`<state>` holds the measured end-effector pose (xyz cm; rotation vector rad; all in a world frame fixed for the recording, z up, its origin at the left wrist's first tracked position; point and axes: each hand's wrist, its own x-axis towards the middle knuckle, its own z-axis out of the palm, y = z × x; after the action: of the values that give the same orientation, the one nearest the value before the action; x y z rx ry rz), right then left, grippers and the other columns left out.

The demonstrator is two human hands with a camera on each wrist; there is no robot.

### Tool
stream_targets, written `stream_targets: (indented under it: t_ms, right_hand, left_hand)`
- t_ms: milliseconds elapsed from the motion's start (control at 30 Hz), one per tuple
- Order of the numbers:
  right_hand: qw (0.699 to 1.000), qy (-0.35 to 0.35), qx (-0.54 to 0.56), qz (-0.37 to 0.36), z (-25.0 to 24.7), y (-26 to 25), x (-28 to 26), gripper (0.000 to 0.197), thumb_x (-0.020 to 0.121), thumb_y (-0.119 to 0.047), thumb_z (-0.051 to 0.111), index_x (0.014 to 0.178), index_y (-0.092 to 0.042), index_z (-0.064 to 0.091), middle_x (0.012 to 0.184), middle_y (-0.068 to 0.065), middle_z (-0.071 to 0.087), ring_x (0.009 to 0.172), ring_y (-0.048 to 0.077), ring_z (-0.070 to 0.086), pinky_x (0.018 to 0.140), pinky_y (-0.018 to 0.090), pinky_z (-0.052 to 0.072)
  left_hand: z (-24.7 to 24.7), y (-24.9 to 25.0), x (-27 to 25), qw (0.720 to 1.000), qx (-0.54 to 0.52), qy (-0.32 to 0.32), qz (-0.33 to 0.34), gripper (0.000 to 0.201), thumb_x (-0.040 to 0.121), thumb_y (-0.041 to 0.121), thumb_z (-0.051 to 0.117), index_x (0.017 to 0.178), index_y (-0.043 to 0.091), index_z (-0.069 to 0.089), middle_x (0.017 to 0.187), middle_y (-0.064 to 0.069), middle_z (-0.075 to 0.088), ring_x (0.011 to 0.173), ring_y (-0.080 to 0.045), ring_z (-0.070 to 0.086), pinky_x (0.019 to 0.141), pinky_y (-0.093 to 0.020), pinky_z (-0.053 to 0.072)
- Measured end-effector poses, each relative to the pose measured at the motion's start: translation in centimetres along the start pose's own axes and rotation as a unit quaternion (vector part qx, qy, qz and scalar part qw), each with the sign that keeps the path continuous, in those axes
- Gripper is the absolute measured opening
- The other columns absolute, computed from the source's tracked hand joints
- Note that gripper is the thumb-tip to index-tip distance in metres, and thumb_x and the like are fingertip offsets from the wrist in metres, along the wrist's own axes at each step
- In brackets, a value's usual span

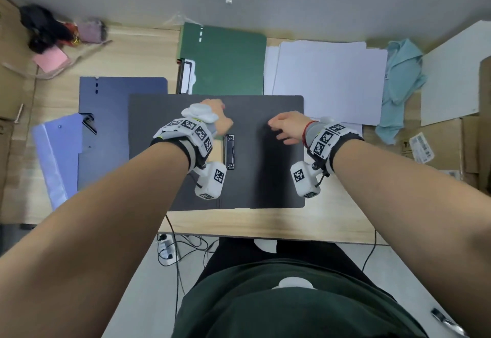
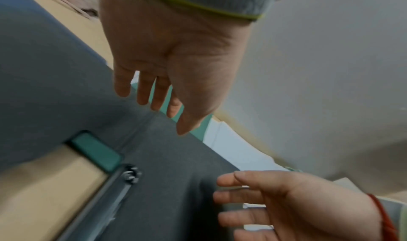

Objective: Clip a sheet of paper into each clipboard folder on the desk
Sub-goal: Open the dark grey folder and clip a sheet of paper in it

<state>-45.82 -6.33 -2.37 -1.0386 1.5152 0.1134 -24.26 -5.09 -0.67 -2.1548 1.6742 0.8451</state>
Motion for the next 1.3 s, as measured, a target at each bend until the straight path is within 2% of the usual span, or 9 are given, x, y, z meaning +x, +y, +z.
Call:
stream_targets:
  t_ms: [133, 300, 433, 567, 633, 700, 900, 1134, 1300]
  right_hand:
    - [0.982, 0.037, 0.173, 0.062, -4.6, 1.4, 0.6, 0.048, 0.098, -0.016, 0.046, 0.14, 0.005, 0.04, 0.14, 0.033, 0.042, 0.084, 0.025, 0.069, 0.079, 0.029, 0.056]
    - [0.94, 0.114, 0.302, 0.109, -9.7, 6.4, 0.4, 0.065, 0.086, -0.02, 0.063, 0.143, -0.006, 0.037, 0.144, 0.016, 0.043, 0.109, 0.026, 0.054, 0.077, 0.032, 0.055]
    - [0.895, 0.118, 0.407, 0.14, -12.1, 9.4, 0.8, 0.065, 0.086, -0.022, 0.062, 0.144, -0.009, 0.036, 0.147, 0.014, 0.043, 0.109, 0.025, 0.056, 0.072, 0.032, 0.056]
    - [0.825, 0.179, 0.502, 0.186, -12.7, 9.4, 2.0, 0.028, 0.083, -0.012, 0.065, 0.11, -0.008, 0.059, 0.136, 0.012, 0.056, 0.109, 0.019, 0.064, 0.078, 0.025, 0.052]
    - [0.823, 0.181, 0.504, 0.189, -12.7, 9.0, 2.5, 0.021, 0.081, -0.014, 0.068, 0.098, -0.007, 0.058, 0.125, 0.014, 0.062, 0.1, 0.022, 0.068, 0.081, 0.035, 0.055]
    - [0.814, 0.174, 0.522, 0.186, -12.7, 8.9, 3.0, 0.031, 0.08, -0.016, 0.071, 0.107, -0.008, 0.058, 0.11, 0.018, 0.063, 0.087, 0.024, 0.066, 0.082, 0.041, 0.056]
    - [0.822, 0.089, 0.545, 0.136, -11.5, 8.5, 4.0, 0.032, 0.086, -0.026, 0.07, 0.116, -0.019, 0.061, 0.116, 0.002, 0.068, 0.099, 0.015, 0.068, 0.065, 0.028, 0.052]
    - [0.843, 0.165, 0.505, 0.084, -11.7, 6.6, 4.6, 0.025, 0.086, -0.015, 0.072, 0.101, -0.003, 0.055, 0.099, 0.014, 0.07, 0.089, 0.027, 0.072, 0.081, 0.04, 0.06]
    - [0.881, 0.224, 0.416, 0.013, -12.6, 5.6, 3.4, 0.043, 0.071, -0.026, 0.076, 0.102, -0.005, 0.054, 0.108, 0.014, 0.067, 0.095, 0.034, 0.07, 0.082, 0.048, 0.059]
  left_hand:
    - [-0.1, 4.7, 1.2, 0.998, -0.017, 0.014, 0.062, 0.049, 0.083, 0.037, 0.06, 0.132, 0.033, 0.055, 0.132, 0.0, 0.06, 0.113, -0.026, 0.061, 0.096, -0.036, 0.049]
    - [2.0, 10.7, 3.3, 0.988, 0.042, -0.056, 0.138, 0.063, 0.086, 0.035, 0.056, 0.146, 0.035, 0.038, 0.149, 0.003, 0.044, 0.126, -0.026, 0.053, 0.102, -0.042, 0.046]
    - [4.3, 13.6, 5.2, 0.97, 0.145, -0.128, 0.148, 0.071, 0.087, 0.041, 0.052, 0.151, 0.04, 0.023, 0.16, 0.005, 0.019, 0.137, -0.027, 0.042, 0.105, -0.046, 0.043]
    - [5.6, 14.3, 6.2, 0.954, 0.215, -0.153, 0.141, 0.07, 0.088, 0.039, 0.057, 0.15, 0.04, 0.025, 0.162, -0.001, 0.007, 0.14, -0.027, 0.034, 0.105, -0.047, 0.041]
    - [5.7, 14.3, 6.3, 0.955, 0.221, -0.149, 0.131, 0.068, 0.088, 0.036, 0.057, 0.149, 0.042, 0.027, 0.16, -0.001, 0.012, 0.139, -0.026, 0.035, 0.101, -0.043, 0.041]
    - [5.7, 14.5, 6.5, 0.959, 0.205, -0.144, 0.134, 0.068, 0.088, 0.034, 0.056, 0.15, 0.037, 0.028, 0.16, -0.005, 0.015, 0.14, -0.03, 0.034, 0.104, -0.044, 0.037]
    - [5.2, 14.1, 6.3, 0.965, 0.158, -0.164, 0.129, 0.07, 0.088, 0.037, 0.053, 0.152, 0.037, 0.025, 0.159, -0.005, 0.015, 0.135, -0.032, 0.039, 0.1, -0.043, 0.041]
    - [4.5, 12.4, 5.3, 0.976, 0.063, -0.123, 0.168, 0.062, 0.089, 0.029, 0.056, 0.148, 0.034, 0.037, 0.164, 0.004, 0.009, 0.145, -0.024, 0.03, 0.113, -0.041, 0.034]
    - [3.4, 12.1, 4.7, 0.984, 0.005, -0.081, 0.161, 0.053, 0.09, 0.028, 0.057, 0.142, 0.029, 0.046, 0.157, 0.003, 0.032, 0.139, -0.023, 0.039, 0.114, -0.035, 0.032]
